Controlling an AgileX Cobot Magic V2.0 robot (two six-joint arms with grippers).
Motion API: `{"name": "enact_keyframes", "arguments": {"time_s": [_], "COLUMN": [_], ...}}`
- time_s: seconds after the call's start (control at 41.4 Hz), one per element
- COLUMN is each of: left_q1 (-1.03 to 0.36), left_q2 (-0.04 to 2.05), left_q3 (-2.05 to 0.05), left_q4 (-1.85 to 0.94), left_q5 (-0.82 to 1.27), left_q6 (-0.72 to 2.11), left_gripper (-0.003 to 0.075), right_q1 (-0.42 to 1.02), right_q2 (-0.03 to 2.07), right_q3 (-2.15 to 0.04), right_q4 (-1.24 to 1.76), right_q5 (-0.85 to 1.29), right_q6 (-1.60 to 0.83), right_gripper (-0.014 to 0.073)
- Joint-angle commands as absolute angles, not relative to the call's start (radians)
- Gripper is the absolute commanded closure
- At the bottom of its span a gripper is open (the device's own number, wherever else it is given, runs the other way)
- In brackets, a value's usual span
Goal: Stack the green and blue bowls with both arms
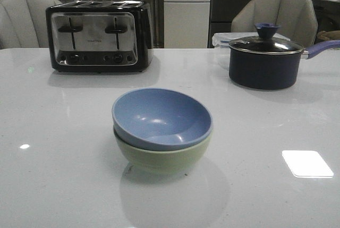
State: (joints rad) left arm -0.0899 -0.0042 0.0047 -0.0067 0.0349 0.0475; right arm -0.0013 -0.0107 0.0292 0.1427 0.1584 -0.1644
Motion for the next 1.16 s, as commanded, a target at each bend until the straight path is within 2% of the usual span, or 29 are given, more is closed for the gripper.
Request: {"name": "enact_keyframes", "arguments": {"time_s": [0.0,0.266,1.137], "left_q1": [-0.096,-0.096,-0.096], "left_q2": [-0.025,-0.025,-0.025], "left_q3": [0.009,0.009,0.009], "left_q4": [-0.013,-0.013,-0.013], "left_q5": [-0.059,-0.059,-0.059], "left_q6": [0.045,0.045,0.045], "left_gripper": [0.0622,0.0622,0.0622], "right_q1": [-0.007,-0.006,-0.006], "right_q2": [-0.029,-0.030,-0.030], "right_q3": [0.025,0.025,0.025], "right_q4": [0.137,0.018,0.018], "right_q5": [0.055,-0.045,-0.056], "right_q6": [-0.169,-0.009,-0.008], "right_gripper": [0.0557,0.0557,0.0557]}}
